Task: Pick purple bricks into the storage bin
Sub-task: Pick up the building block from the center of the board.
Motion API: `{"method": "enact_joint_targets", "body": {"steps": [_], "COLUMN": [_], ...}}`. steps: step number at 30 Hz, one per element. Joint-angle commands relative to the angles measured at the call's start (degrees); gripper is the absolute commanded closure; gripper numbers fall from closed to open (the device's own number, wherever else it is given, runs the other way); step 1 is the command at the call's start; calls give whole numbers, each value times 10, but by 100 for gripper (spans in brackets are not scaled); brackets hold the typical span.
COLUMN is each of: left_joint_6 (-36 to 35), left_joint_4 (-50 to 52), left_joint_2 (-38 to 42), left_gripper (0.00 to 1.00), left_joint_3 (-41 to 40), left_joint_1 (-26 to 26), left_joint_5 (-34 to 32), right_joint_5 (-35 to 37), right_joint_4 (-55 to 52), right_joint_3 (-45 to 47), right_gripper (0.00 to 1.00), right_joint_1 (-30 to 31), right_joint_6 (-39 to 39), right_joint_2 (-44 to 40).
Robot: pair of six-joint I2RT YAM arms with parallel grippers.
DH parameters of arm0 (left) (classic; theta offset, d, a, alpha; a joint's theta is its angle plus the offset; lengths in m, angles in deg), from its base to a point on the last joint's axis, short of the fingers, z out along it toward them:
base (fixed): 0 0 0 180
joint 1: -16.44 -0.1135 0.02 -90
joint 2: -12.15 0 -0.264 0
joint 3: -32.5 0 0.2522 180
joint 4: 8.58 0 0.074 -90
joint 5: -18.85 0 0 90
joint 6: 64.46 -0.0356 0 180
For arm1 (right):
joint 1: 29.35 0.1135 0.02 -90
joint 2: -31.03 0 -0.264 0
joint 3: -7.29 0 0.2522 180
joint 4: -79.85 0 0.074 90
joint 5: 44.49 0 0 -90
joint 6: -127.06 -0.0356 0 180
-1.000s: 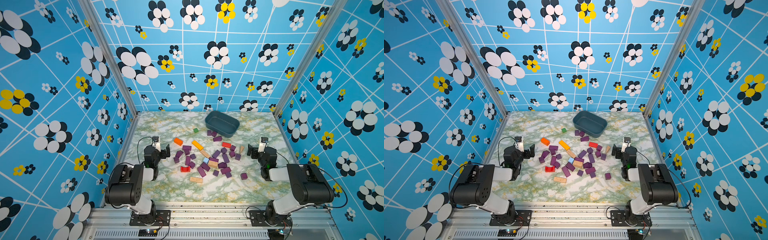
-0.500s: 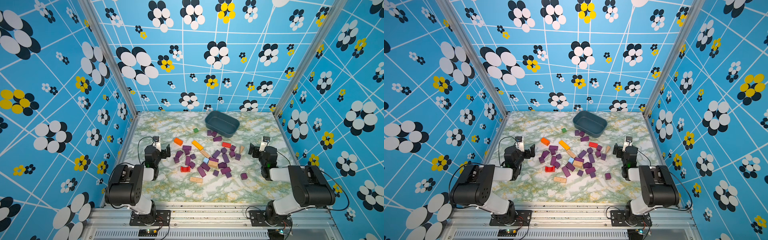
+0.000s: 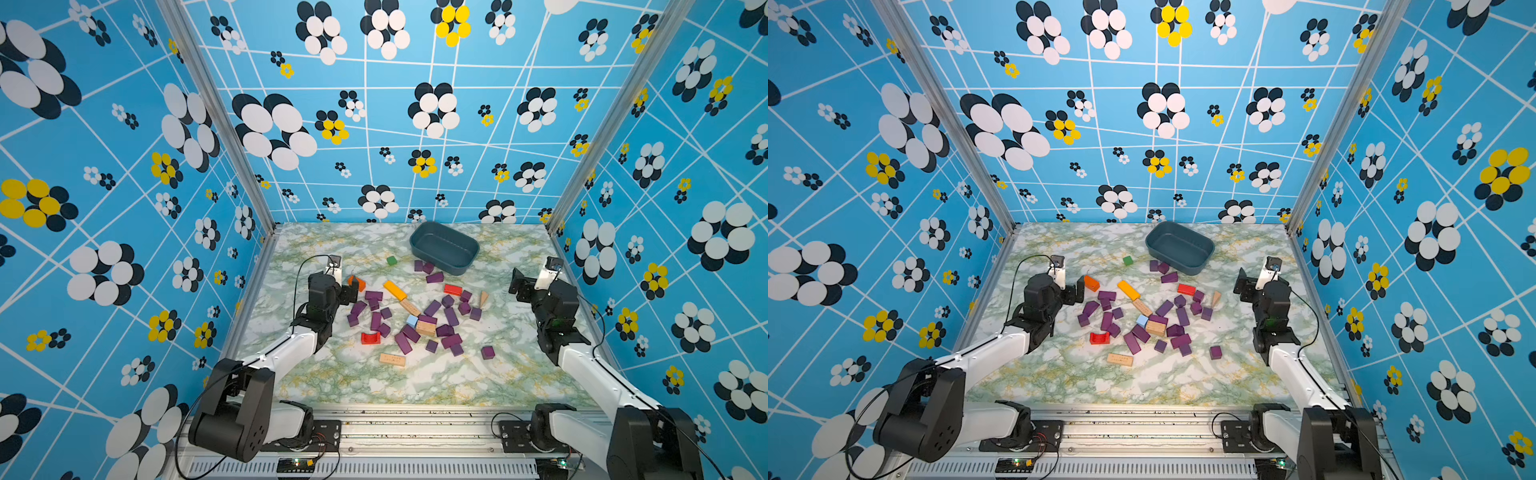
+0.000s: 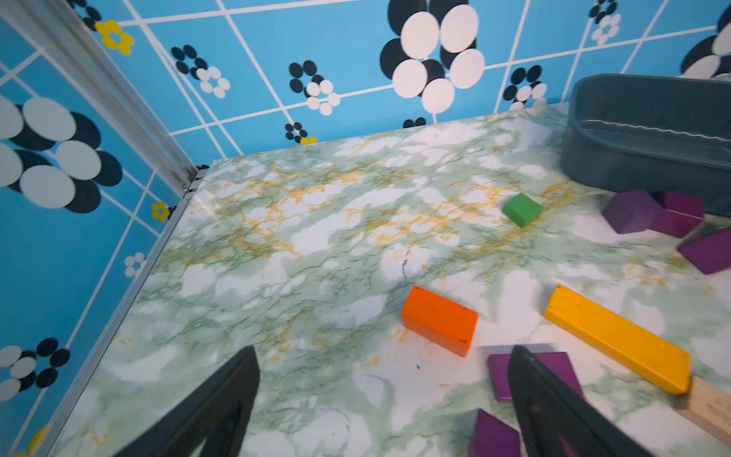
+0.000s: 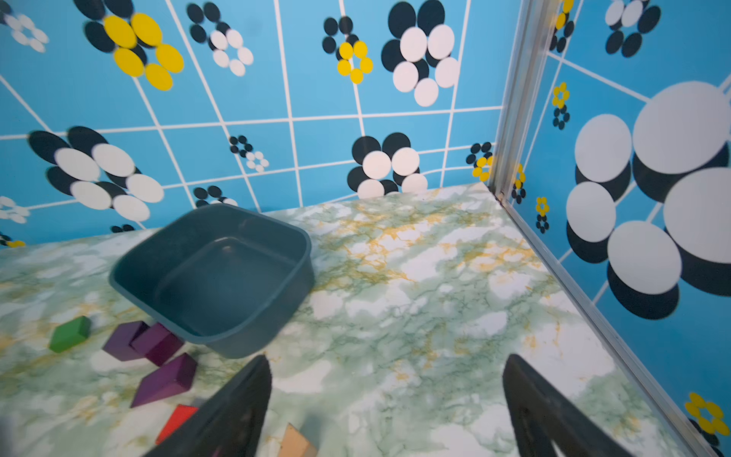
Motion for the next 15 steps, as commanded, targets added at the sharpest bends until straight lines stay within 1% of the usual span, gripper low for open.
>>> {"method": "enact_joint_targets", "body": {"steps": [1,6,9,11,13,15], "left_joint_6": [-11,-17,-12,-2,8,14], "left_joint_4": [109,151,150,143,128,114], "left_joint_2": [17,22,26,26,27,26], "left_gripper": [1,0,0,0,0,1], "left_joint_3": [43,57,48,41,36,32], "left_joint_1": [52,143,201,233,261,278], "left_joint_5": [-29,-24,-14,6,34,64], "right_joint_5": [-73,-102,-102,-96,-70,-51], "right_joint_4": [-142,-277,-367,-429,-493,-548], "right_joint_3": [-37,-86,-116,-138,-156,-174], "right_gripper": [6,6,8,7,7,9], "right_joint_1": [9,30,57,95,135,170], "right_joint_6": [-35,-54,-93,-111,-117,-118], "right_joint_2": [-1,15,29,44,60,72]}}
